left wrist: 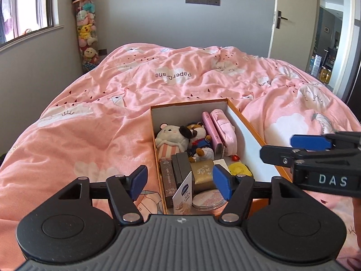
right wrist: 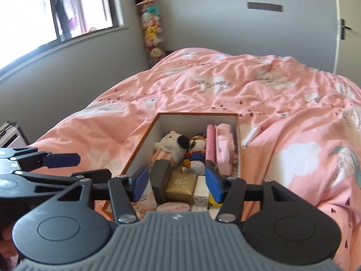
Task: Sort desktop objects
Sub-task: 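Open the right tool to release the compact while the left tool lowers the lotion tube into the box, then open the left tool and withdraw both tools from the box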
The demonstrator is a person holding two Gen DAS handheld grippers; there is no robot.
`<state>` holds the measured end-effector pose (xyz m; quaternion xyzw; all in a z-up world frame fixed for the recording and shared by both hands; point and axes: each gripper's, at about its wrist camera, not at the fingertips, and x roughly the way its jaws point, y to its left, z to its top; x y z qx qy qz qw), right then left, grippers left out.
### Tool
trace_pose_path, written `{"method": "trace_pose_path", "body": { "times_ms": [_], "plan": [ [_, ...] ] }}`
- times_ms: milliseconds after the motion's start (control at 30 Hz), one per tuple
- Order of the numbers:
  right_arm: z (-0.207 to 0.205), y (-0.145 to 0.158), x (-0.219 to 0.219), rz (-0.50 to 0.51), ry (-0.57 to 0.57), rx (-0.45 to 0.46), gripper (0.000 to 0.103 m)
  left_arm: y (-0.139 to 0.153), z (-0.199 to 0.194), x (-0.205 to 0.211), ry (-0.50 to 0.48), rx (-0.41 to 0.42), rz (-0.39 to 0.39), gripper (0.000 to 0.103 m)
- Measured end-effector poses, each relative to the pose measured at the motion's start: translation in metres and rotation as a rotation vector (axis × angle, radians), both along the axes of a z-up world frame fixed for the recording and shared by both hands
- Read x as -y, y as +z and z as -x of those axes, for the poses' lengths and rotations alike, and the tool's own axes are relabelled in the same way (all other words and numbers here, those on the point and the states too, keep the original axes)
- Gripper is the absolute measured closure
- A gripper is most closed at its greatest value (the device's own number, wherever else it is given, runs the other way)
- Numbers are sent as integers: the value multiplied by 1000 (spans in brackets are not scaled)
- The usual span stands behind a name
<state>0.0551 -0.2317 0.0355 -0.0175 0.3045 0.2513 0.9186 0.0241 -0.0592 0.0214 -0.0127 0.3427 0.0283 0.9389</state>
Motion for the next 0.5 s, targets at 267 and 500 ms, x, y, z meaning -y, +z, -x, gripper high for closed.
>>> {"method": "trace_pose_path", "body": {
  "times_ms": [267,500],
  "plan": [
    [1,-41,-7,65,-93,9,40,-32,-1,11,43,3,-65,25],
    [2,-60,-9,83,-97,12,40,-52,-5,10,51,-76,-62,25]
  ]
}}
